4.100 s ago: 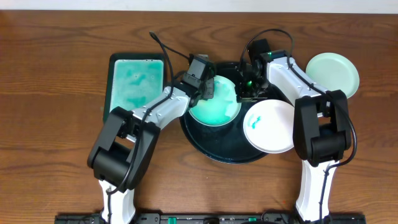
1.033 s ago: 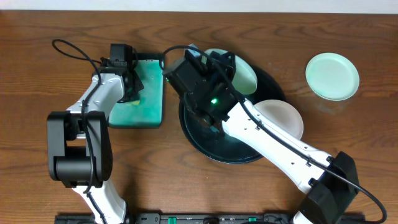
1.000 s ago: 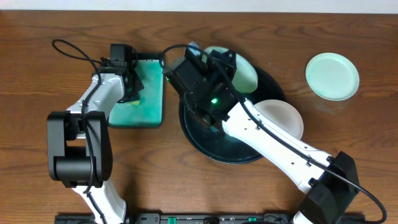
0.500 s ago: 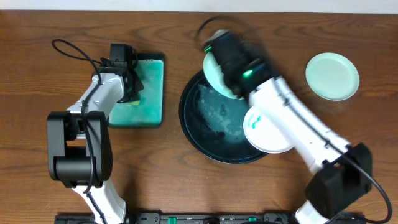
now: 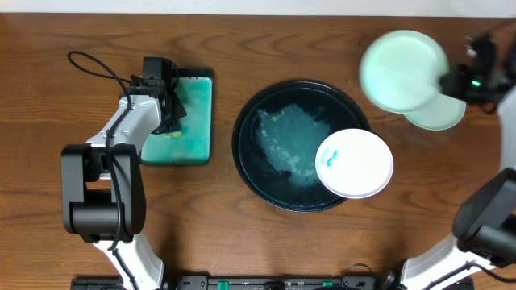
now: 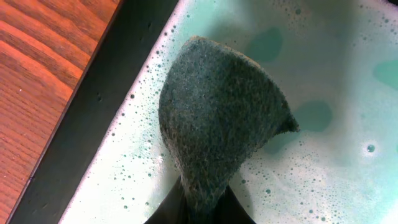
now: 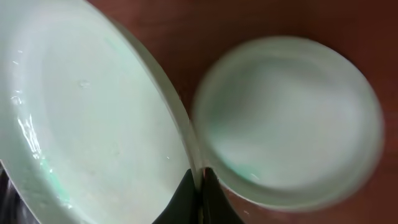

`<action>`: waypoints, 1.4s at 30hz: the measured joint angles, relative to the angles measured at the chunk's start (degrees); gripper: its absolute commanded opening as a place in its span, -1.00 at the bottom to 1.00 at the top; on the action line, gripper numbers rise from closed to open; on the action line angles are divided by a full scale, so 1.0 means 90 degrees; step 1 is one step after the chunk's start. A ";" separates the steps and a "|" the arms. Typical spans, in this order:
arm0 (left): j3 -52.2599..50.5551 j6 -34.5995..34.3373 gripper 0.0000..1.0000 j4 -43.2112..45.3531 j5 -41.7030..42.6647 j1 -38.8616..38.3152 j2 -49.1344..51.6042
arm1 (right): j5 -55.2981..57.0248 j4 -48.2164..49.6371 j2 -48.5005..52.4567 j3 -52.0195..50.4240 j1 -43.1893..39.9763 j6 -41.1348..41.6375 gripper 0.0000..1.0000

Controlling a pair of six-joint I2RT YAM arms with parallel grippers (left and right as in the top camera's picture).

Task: Clean dirty plates on tray and stack at the side
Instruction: 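Carry the plate right and stack it on the cleaned plate, then reach the right gripper to the white plate and grip its rim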

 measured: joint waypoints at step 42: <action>0.0000 0.0000 -0.86 0.0075 0.0000 0.0000 0.0000 | 0.0865 -0.3332 0.0452 -0.0044 0.0707 0.0724 0.90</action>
